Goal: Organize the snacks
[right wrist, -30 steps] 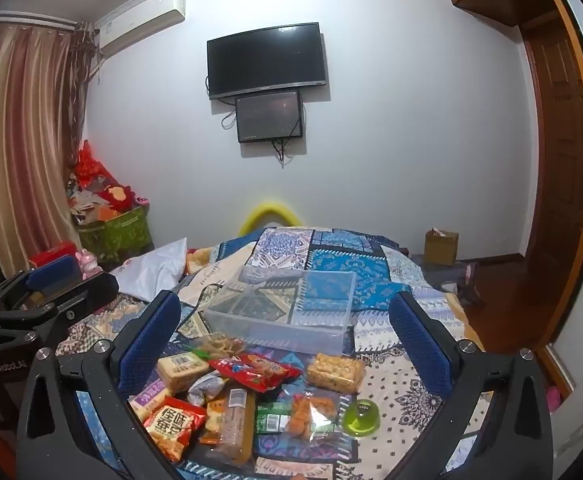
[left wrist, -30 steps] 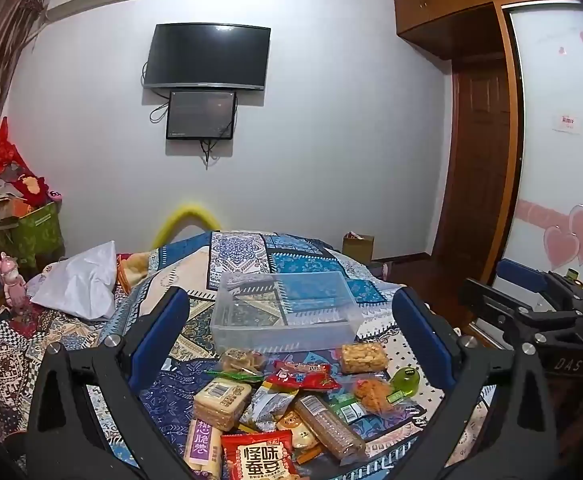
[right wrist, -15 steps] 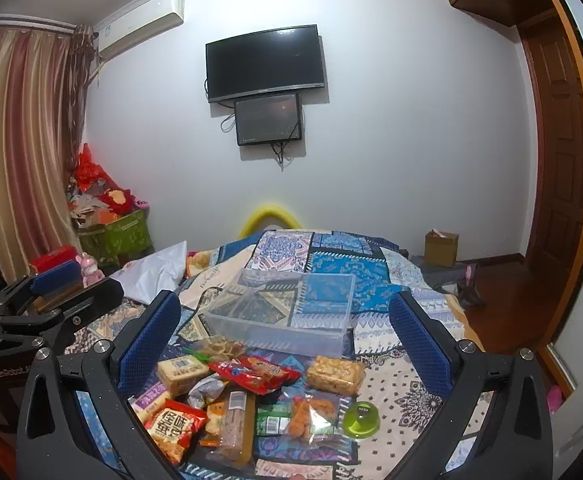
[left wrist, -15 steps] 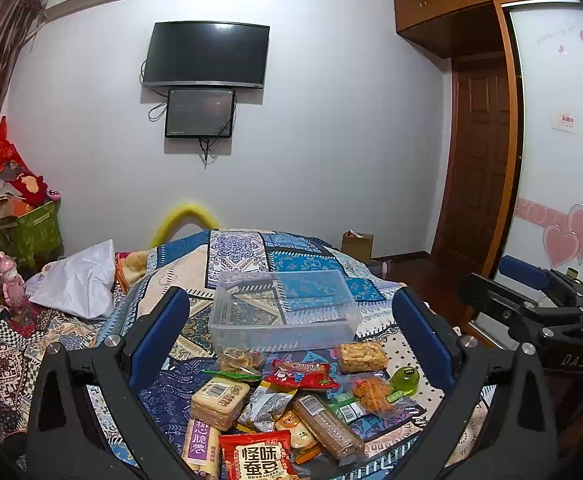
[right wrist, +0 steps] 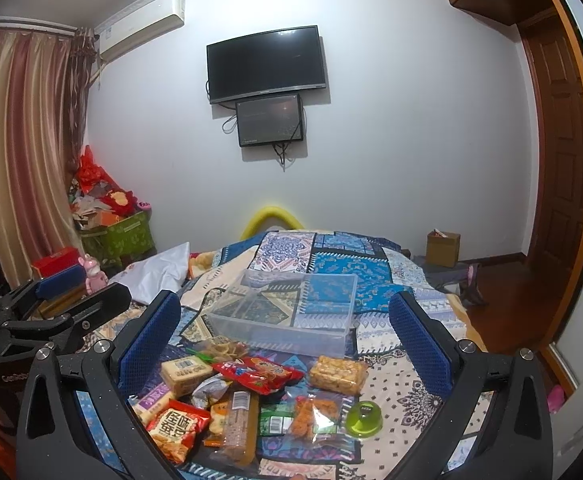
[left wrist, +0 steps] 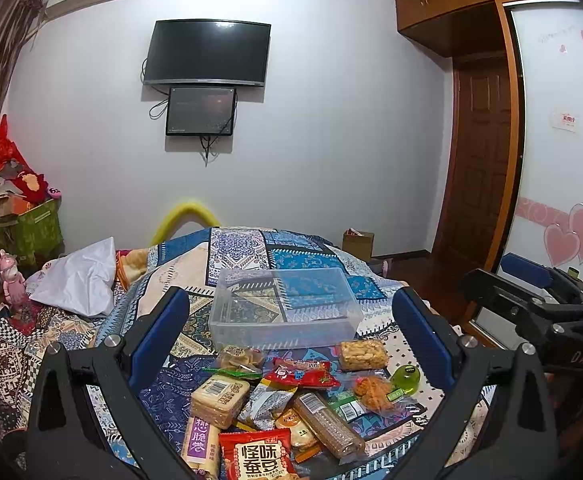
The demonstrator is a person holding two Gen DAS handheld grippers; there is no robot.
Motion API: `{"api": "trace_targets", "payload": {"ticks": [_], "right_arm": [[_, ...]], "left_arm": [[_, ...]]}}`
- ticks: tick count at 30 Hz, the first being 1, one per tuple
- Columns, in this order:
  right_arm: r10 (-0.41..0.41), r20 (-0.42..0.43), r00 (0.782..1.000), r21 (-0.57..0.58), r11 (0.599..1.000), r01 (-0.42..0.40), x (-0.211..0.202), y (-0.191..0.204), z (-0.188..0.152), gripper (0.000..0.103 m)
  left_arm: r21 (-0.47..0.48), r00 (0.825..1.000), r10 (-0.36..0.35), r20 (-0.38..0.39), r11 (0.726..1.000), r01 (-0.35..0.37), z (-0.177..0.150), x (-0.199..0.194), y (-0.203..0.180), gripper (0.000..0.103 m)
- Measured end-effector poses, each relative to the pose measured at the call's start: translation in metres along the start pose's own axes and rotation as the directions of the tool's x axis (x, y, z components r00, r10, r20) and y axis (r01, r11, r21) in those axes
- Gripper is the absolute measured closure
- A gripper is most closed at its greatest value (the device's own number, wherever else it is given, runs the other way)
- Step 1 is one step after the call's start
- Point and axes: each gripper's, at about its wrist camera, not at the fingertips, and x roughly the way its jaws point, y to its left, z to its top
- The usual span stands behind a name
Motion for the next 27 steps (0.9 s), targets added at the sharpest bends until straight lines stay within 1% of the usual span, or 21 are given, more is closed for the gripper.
{"api": "trace_targets", "payload": {"ticks": [27], "right_arm": [[-0.001,-0.005,1.000,0.003,1.000,0.001,0.0001,-0.0012,-0.0004,0.000]], "left_arm": [[0.000,1.000,0.002,0.000,1.000,-0.002,0.0001,-0.0003,0.0011,0.000]]}}
